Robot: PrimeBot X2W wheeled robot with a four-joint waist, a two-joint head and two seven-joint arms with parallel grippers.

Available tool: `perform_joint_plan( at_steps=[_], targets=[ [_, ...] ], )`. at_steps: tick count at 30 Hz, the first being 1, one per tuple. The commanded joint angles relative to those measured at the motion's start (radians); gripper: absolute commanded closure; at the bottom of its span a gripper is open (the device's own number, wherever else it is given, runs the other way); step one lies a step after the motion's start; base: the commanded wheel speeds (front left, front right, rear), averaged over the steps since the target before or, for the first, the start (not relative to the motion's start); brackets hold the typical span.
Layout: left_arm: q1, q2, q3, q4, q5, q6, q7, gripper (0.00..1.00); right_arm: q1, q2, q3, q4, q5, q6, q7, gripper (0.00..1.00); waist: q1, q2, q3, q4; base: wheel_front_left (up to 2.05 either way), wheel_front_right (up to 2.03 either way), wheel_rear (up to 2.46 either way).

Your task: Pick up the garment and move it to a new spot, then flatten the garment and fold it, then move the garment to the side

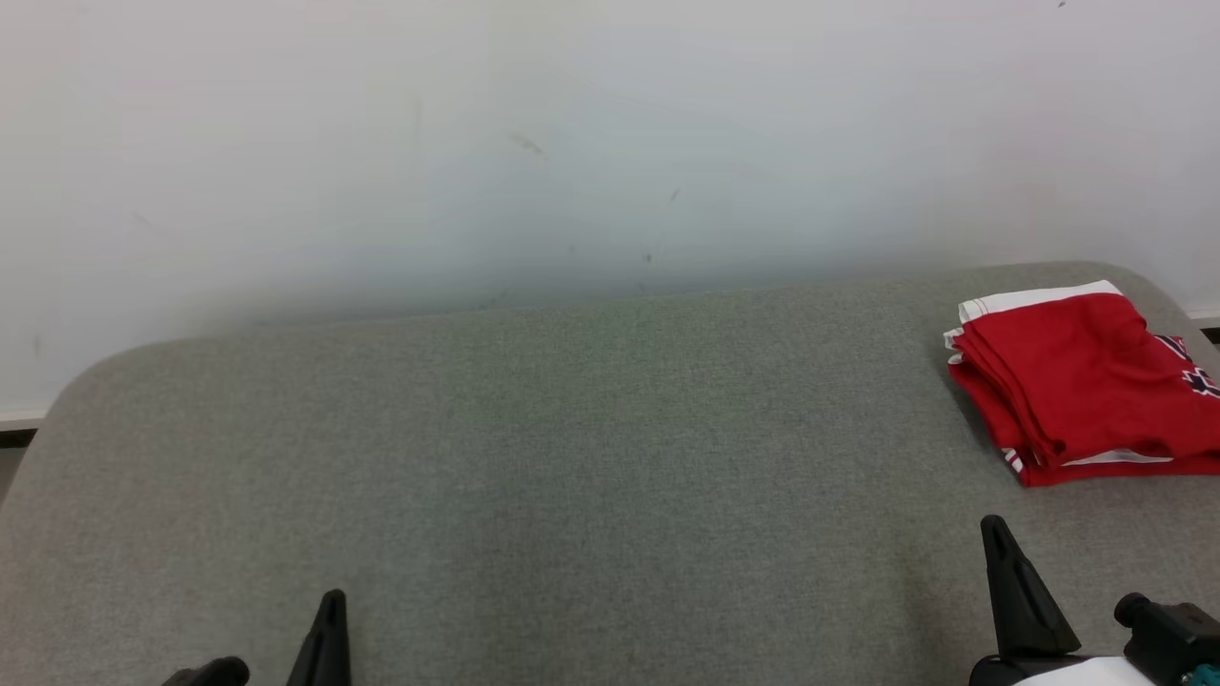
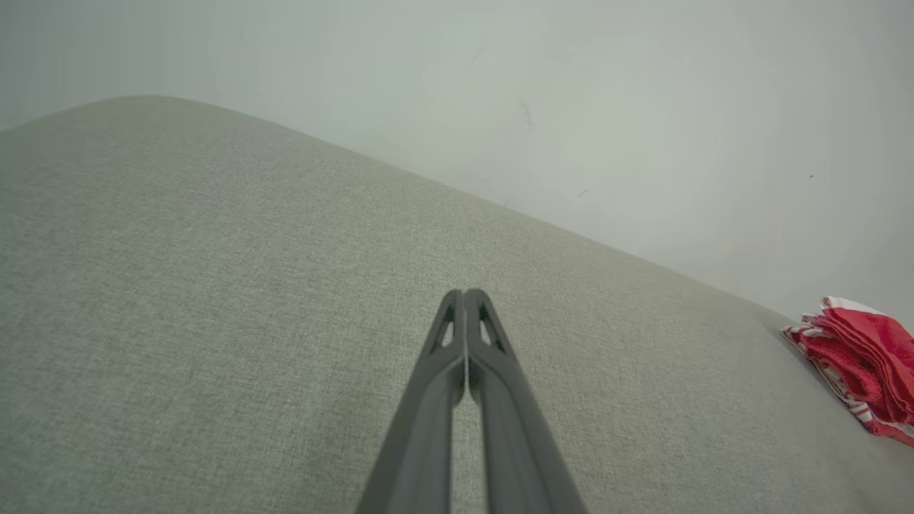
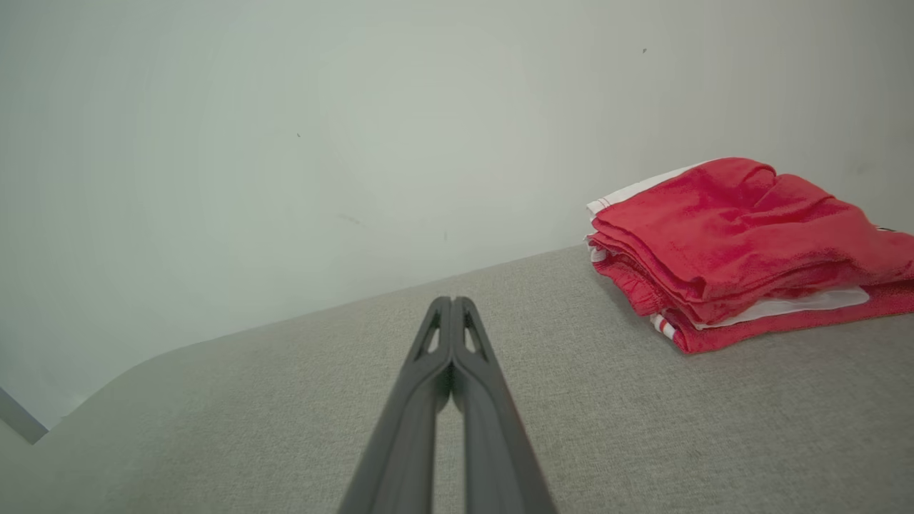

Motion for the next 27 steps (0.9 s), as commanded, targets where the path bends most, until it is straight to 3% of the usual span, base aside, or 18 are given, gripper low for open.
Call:
perform_joint_plan(
  at_steps=[1, 27],
  targets=[
    [-0.028, 0.004, 0.008, -0.019, -0.059, -0.005, 0.012, 1.0, -0.022, 0.001, -0.017, -0.013, 0.056, 0.0, 0.011, 1.0, 0.0, 0.0, 0.001, 0.002, 0.0, 0.0, 0.0],
    [-0.059, 0.007, 0.038, -0.029, -0.439, -0.025, 0.112, 1.0, -0.033, 0.016, -0.092, -0.011, 0.398, -0.001, 0.11, 1.0, 0.0, 0.0, 0.01, 0.022, 0.0, 0.0, 0.0]
  ],
)
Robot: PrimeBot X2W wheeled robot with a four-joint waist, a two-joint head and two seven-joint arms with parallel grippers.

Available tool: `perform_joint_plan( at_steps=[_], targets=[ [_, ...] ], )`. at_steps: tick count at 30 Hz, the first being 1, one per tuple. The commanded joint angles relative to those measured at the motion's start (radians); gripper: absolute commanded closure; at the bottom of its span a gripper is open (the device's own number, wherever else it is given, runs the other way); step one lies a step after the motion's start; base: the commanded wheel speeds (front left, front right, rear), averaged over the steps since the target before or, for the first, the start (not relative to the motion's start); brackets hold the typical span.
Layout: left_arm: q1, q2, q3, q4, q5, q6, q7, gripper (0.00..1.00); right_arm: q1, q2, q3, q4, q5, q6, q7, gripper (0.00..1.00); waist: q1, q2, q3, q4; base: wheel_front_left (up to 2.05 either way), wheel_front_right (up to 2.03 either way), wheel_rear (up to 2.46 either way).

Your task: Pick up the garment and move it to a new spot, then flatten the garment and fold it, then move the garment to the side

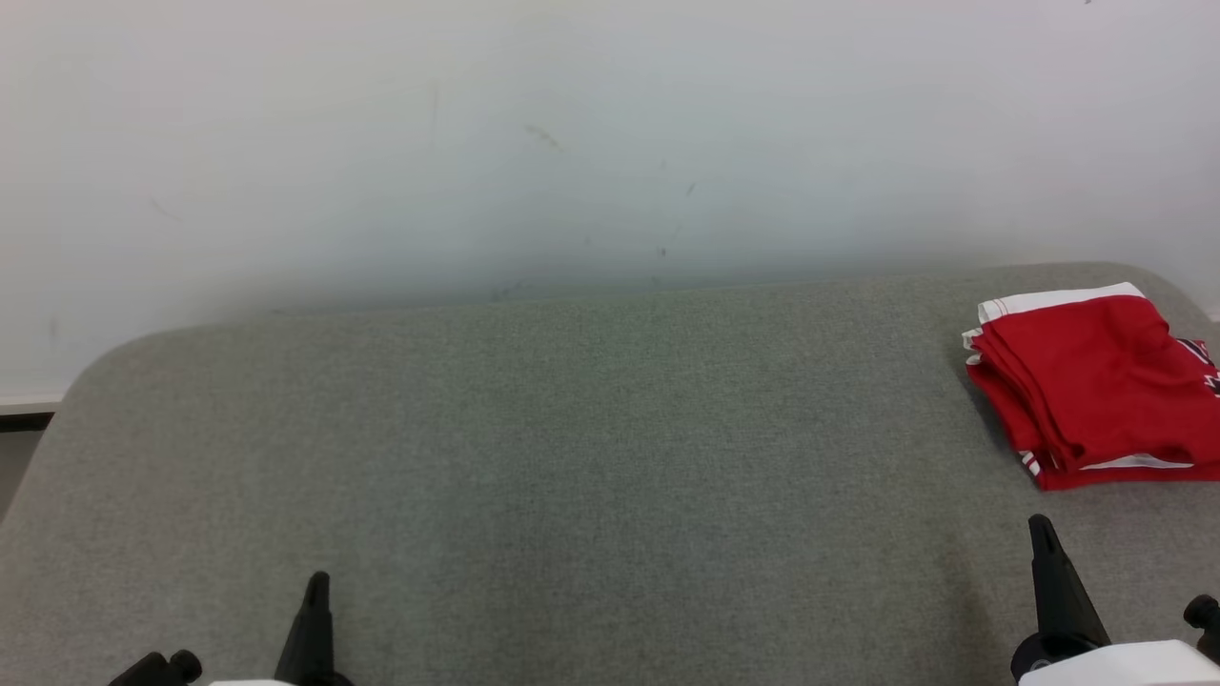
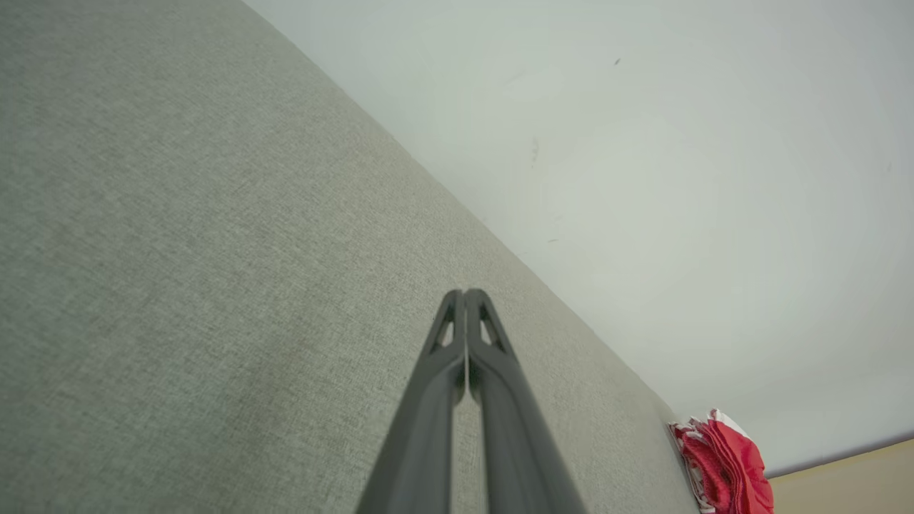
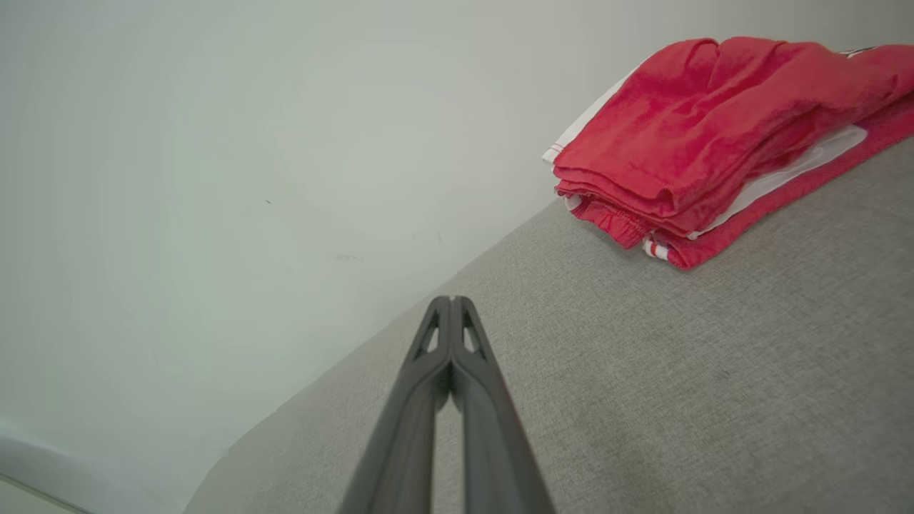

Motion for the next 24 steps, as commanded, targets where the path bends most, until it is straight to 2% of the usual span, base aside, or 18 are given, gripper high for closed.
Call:
perform_joint_plan(
  at_steps=[1, 24],
  targets=[
    [-0.025, 0.006, 0.007, -0.015, -0.042, -0.005, 0.01, 1.0, -0.028, -0.001, -0.011, -0.011, 0.035, -0.001, 0.009, 1.0, 0.0, 0.0, 0.0, 0.001, 0.0, 0.0, 0.0],
    [-0.048, 0.008, 0.031, -0.018, -0.308, -0.019, 0.083, 1.0, -0.034, 0.013, -0.068, -0.009, 0.275, -0.001, 0.082, 1.0, 0.0, 0.0, 0.009, 0.02, 0.0, 0.0, 0.0]
  ],
)
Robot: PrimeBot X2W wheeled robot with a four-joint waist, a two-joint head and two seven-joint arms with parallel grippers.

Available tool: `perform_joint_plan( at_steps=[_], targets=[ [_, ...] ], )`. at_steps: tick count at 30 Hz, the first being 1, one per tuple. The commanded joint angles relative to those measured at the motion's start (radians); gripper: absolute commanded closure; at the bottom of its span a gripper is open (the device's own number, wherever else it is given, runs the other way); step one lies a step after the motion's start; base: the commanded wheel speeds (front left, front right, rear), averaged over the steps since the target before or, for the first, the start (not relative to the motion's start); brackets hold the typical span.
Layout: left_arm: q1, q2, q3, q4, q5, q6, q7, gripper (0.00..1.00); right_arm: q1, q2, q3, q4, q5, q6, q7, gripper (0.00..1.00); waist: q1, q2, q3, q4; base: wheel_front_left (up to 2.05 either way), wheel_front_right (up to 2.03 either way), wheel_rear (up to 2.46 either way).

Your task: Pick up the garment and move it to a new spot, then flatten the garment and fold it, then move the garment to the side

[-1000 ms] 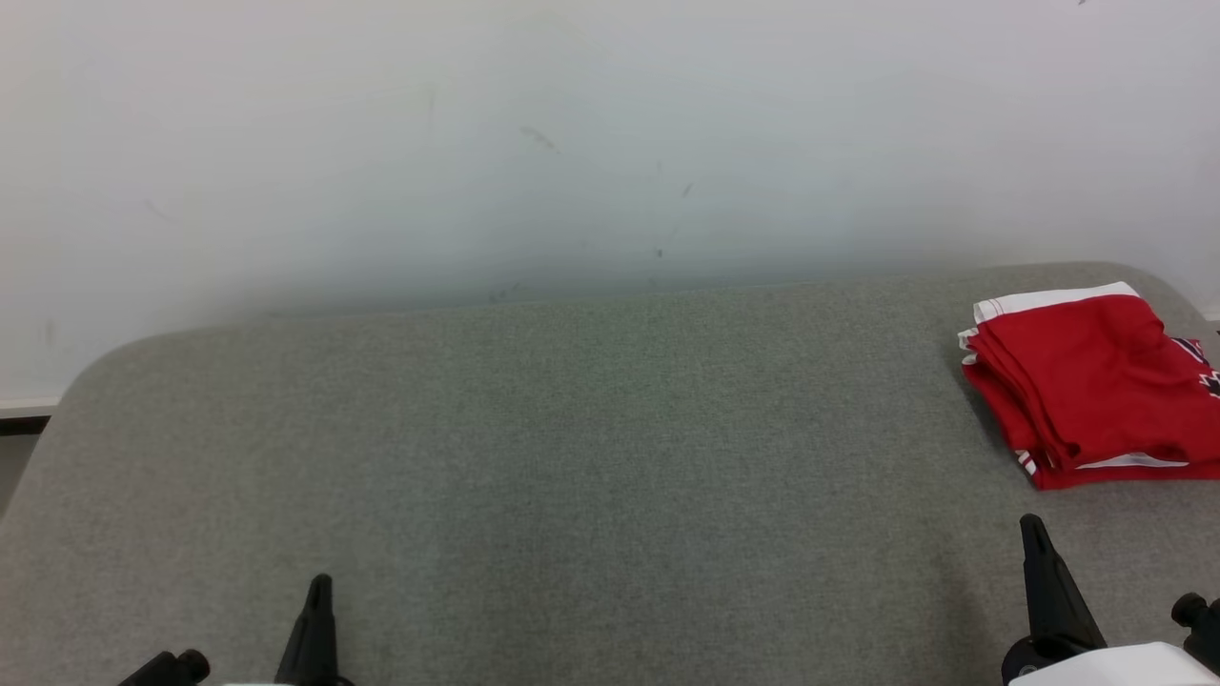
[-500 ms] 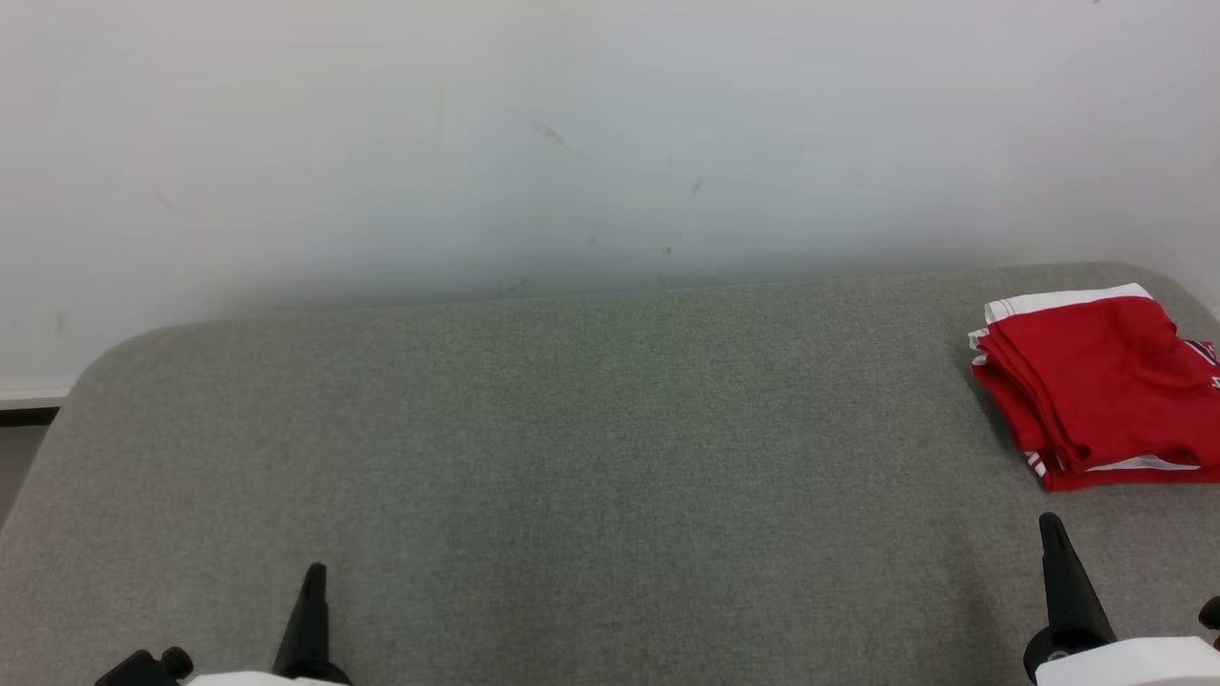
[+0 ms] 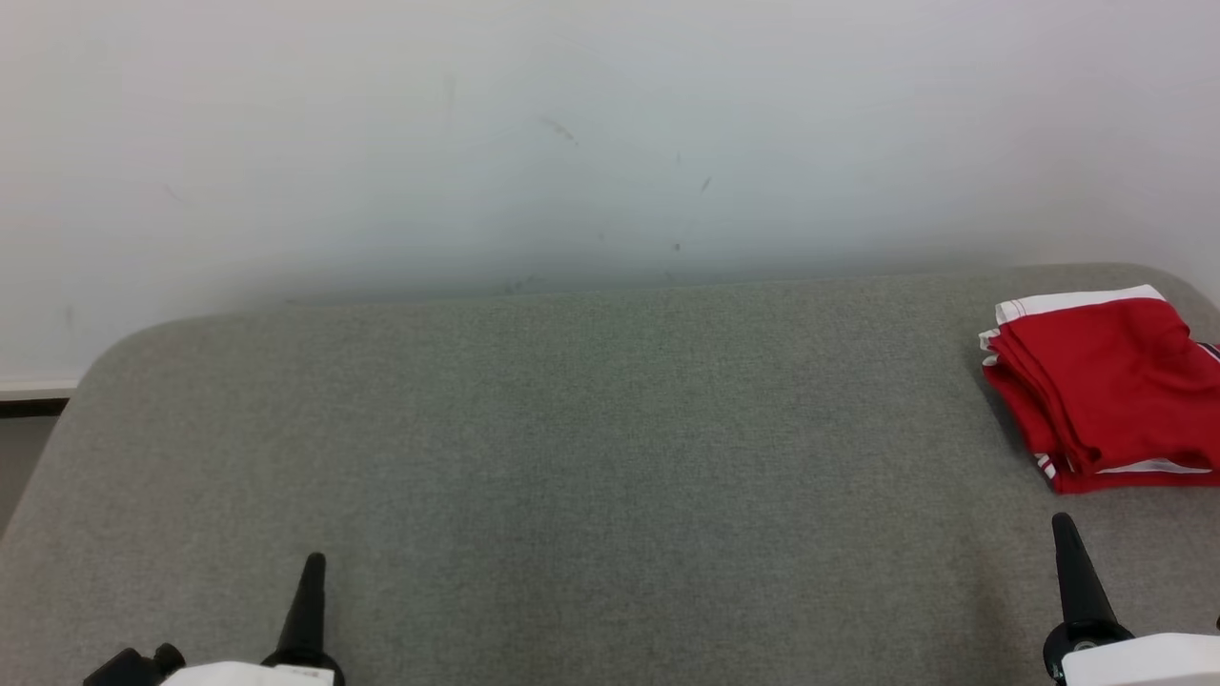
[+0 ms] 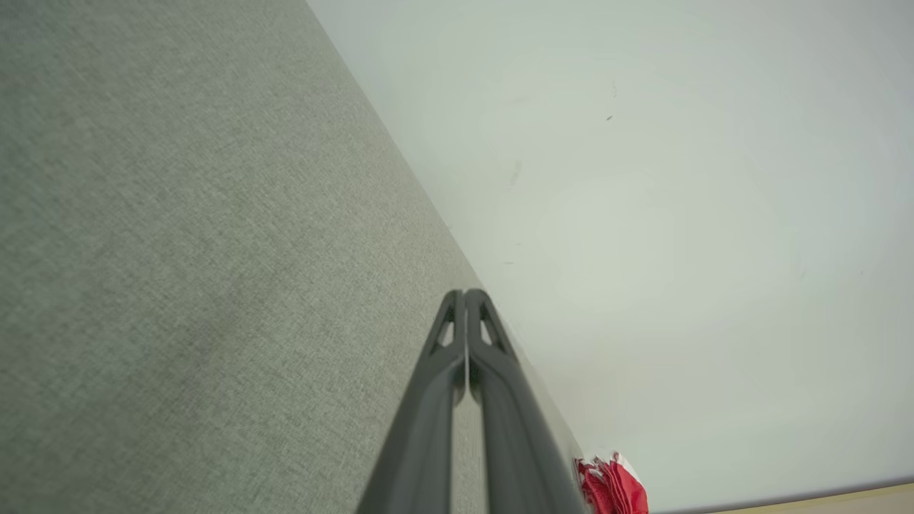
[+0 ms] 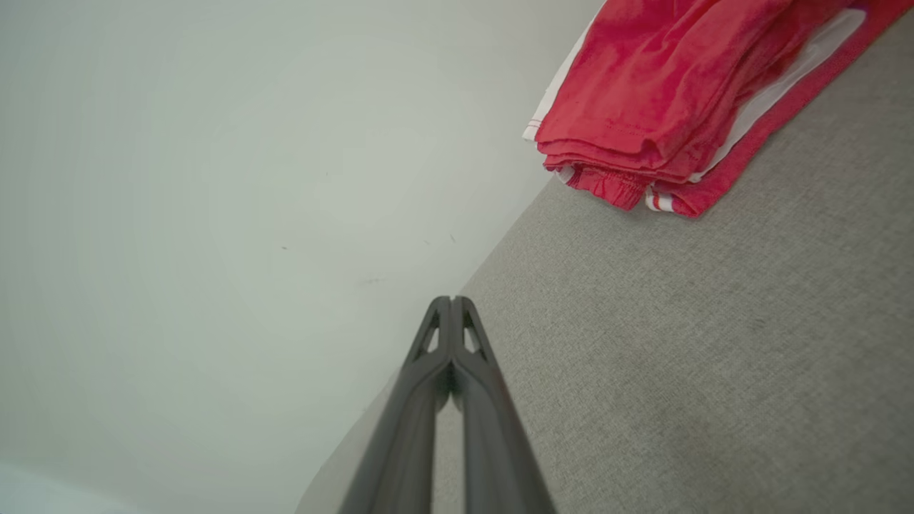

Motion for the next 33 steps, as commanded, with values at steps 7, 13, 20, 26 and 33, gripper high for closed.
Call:
perform_joint_plan(
  at_steps=[7, 13, 20, 26, 33],
  targets=[
    [-0.026, 0.008, 0.012, -0.012, -0.091, -0.009, 0.024, 1.0, -0.026, 0.003, -0.024, -0.008, 0.086, -0.001, 0.026, 1.0, 0.0, 0.0, 0.003, 0.006, 0.0, 0.0, 0.0],
    [-0.031, 0.008, 0.017, -0.013, -0.147, -0.013, 0.039, 1.0, -0.027, 0.006, -0.037, -0.008, 0.137, -0.001, 0.041, 1.0, 0.0, 0.0, 0.005, 0.011, 0.0, 0.0, 0.0],
    [-0.036, 0.008, 0.022, -0.013, -0.21, -0.016, 0.056, 1.0, -0.028, 0.009, -0.05, -0.007, 0.191, -0.001, 0.058, 1.0, 0.0, 0.0, 0.007, 0.017, 0.0, 0.0, 0.0],
    [-0.04, 0.009, 0.027, -0.014, -0.26, -0.019, 0.071, 1.0, -0.028, 0.012, -0.062, -0.006, 0.236, -0.001, 0.071, 1.0, 0.0, 0.0, 0.009, 0.022, 0.0, 0.0, 0.0],
    [-0.045, 0.009, 0.033, -0.014, -0.316, -0.022, 0.087, 1.0, -0.03, 0.016, -0.074, -0.006, 0.286, -0.001, 0.087, 1.0, 0.0, 0.0, 0.012, 0.028, 0.0, 0.0, 0.0]
  ],
)
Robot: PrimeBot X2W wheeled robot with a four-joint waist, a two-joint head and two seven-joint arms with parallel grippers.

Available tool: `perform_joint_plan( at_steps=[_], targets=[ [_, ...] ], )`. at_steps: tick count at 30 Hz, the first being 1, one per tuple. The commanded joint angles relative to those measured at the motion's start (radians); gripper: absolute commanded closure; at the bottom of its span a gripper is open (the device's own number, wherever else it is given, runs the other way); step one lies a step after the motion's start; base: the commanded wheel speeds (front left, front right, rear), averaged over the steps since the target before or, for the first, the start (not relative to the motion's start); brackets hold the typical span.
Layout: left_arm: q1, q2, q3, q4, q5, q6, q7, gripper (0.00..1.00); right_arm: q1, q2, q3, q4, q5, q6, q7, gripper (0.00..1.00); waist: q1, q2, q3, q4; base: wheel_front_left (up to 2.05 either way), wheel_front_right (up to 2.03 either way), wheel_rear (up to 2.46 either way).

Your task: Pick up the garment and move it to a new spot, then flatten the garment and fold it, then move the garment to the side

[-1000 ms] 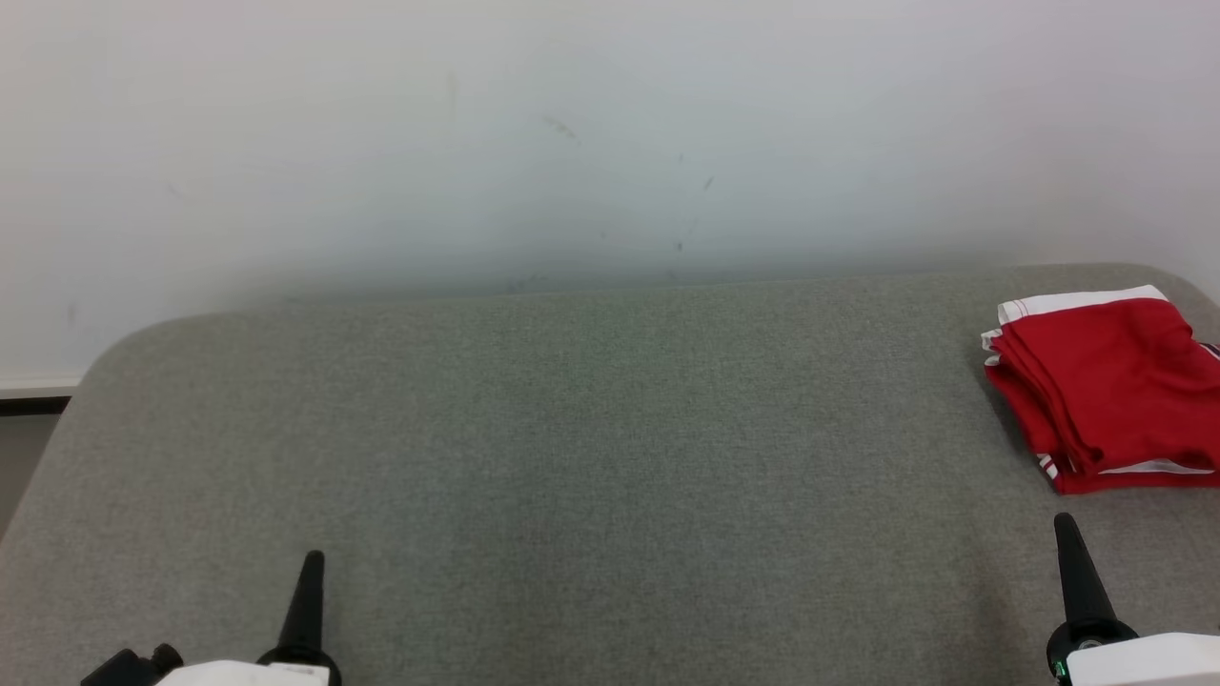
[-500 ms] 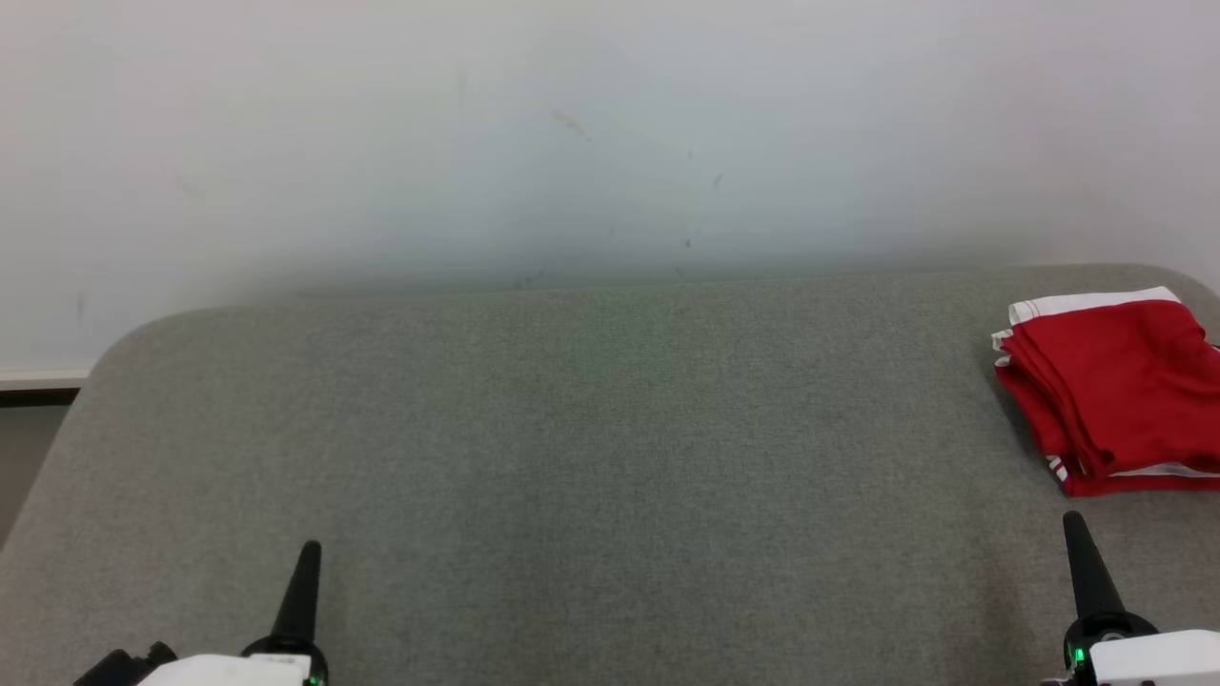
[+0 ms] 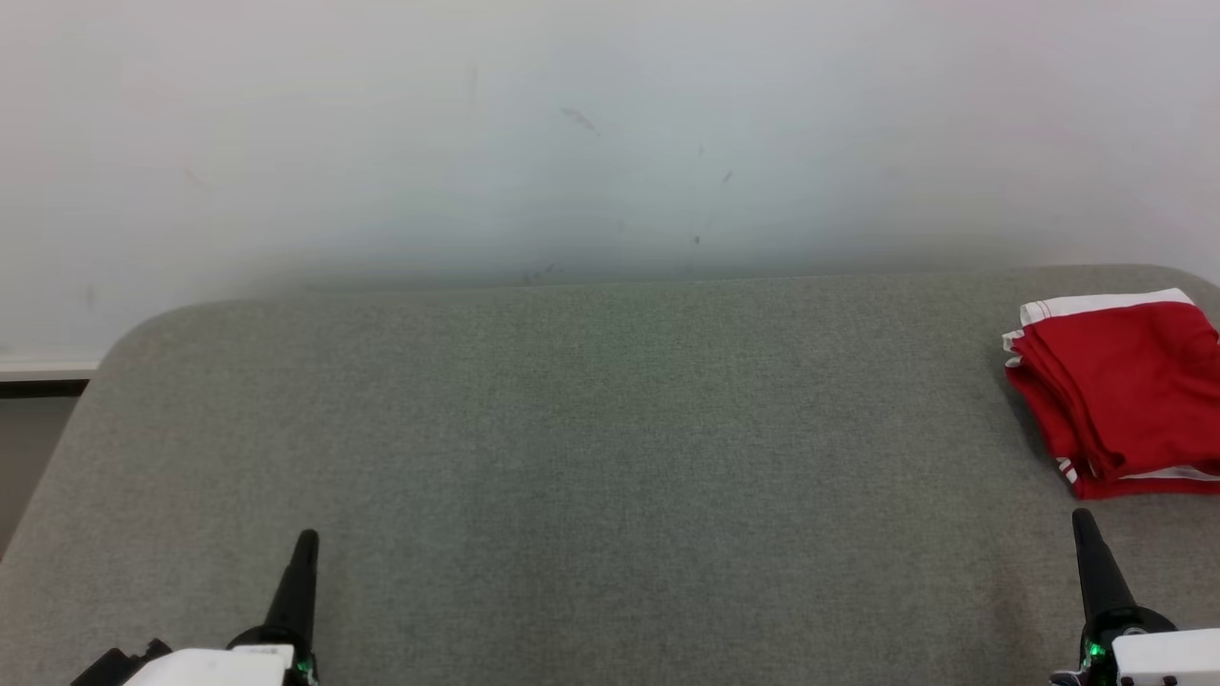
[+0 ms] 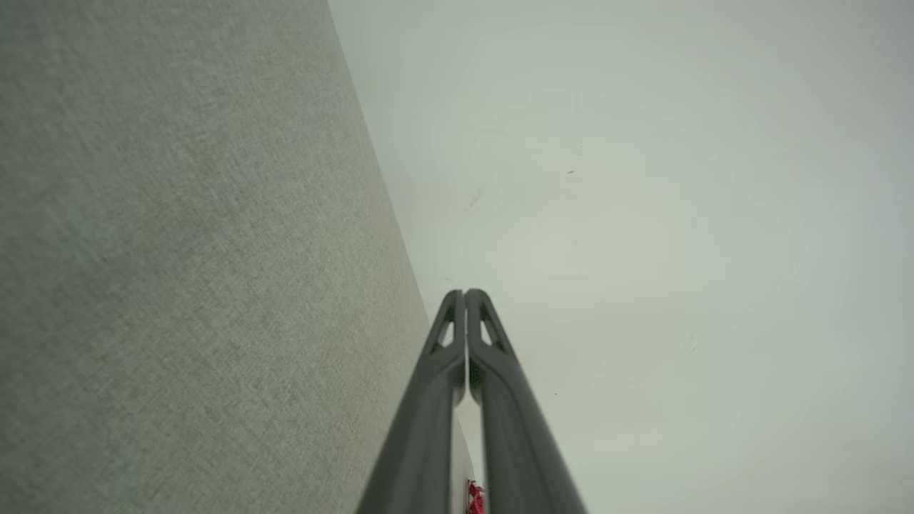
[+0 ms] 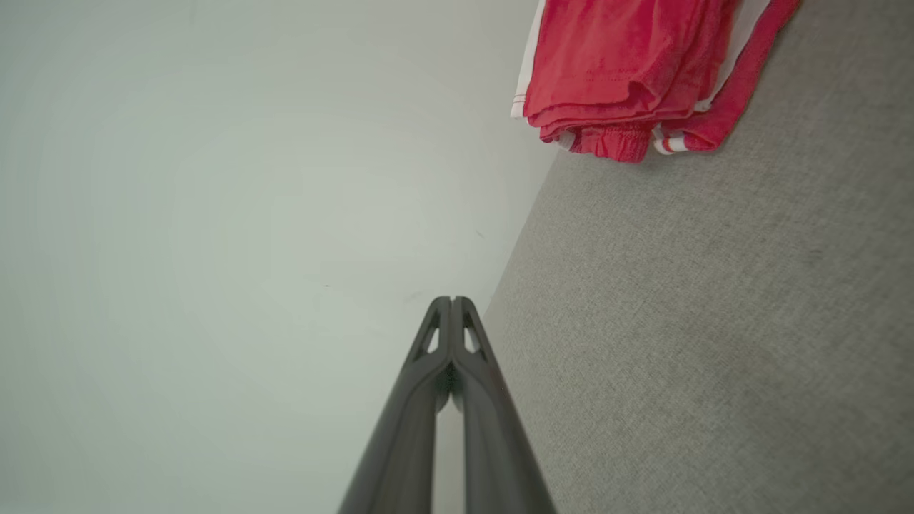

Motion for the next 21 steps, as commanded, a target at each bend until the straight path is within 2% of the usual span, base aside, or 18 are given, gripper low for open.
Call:
perform_joint_plan(
  at_steps=[1, 21],
  targets=[
    [-0.014, 0.008, 0.006, -0.007, -0.019, -0.008, 0.008, 1.0, -0.017, 0.0, -0.008, -0.005, 0.019, -0.001, 0.003, 1.0, 0.0, 0.0, 0.0, 0.001, 0.0, 0.0, 0.0],
    [-0.026, 0.009, 0.018, -0.008, -0.166, -0.015, 0.047, 1.0, -0.018, 0.009, -0.04, -0.003, 0.145, -0.002, 0.044, 1.0, 0.0, 0.0, 0.007, 0.017, 0.0, 0.0, 0.0]
  ],
)
